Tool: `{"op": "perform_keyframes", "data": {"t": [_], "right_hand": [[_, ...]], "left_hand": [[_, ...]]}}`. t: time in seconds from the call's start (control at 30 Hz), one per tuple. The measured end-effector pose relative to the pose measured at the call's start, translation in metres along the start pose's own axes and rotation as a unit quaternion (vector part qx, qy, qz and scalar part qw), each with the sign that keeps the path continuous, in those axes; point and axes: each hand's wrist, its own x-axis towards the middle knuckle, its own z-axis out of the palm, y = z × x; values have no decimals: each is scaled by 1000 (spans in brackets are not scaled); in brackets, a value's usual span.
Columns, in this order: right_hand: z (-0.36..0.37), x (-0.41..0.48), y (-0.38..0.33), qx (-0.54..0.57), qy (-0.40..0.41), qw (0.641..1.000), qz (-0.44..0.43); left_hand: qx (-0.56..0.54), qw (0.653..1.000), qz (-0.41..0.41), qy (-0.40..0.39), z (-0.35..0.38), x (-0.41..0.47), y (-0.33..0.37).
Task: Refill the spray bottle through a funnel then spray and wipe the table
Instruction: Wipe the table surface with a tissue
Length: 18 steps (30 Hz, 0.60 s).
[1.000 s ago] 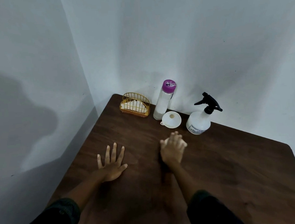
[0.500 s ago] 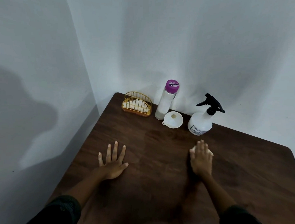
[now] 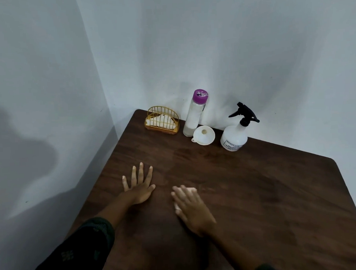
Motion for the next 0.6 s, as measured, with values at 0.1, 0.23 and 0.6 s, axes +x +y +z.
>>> {"op": "perform_keyframes", "data": {"t": [0.1, 0.23, 0.6], "right_hand": [[13, -48, 58, 18, 26, 988, 149], [6, -104, 78, 104, 51, 909, 400], [-1, -20, -101, 87, -4, 990, 108]], "left_hand": [[-1, 1000, 4, 2, -2, -1, 1], [6, 1000, 0, 12, 2, -3, 2], [23, 998, 29, 41, 10, 0, -5]]}}
